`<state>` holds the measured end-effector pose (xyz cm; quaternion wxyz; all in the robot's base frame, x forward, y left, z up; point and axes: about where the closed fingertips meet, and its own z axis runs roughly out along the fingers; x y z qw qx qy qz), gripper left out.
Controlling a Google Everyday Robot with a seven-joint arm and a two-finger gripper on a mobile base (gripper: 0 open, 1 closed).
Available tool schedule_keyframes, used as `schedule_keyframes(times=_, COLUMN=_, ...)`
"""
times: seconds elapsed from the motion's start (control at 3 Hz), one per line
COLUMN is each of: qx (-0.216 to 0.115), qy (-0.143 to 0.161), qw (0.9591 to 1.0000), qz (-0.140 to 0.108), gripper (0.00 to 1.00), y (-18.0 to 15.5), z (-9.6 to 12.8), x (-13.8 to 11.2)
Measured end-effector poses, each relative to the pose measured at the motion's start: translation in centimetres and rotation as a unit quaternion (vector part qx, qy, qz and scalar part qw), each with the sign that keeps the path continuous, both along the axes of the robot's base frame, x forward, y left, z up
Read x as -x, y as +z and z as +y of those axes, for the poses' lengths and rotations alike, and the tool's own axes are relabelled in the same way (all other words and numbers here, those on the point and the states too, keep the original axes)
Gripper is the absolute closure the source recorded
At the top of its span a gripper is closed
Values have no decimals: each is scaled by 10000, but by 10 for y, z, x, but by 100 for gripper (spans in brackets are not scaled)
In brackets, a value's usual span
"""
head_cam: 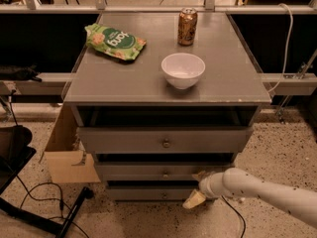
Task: Close middle drawer
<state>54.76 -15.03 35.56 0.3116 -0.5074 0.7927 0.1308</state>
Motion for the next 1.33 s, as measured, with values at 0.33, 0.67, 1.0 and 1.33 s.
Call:
schedule_keyframes(times=0.33, qx=0, qy=0, qw=10000, qz=0, gripper=0, y=0, z=0, x=0)
schedule_keyframes(times=0.67, qx=0, qy=0, qw=10000, qz=0, gripper=19, y=0, z=1, x=5)
schedule_keyframes(times=1.0, qx=111, qy=10, qw=9999, qz=13, gripper=42, y=7, z=-3, x=26)
schedule_keyframes(times=1.33, qx=566, qy=-47, qw=9983, qz=-96, gripper=65, y=43, z=-23, x=57)
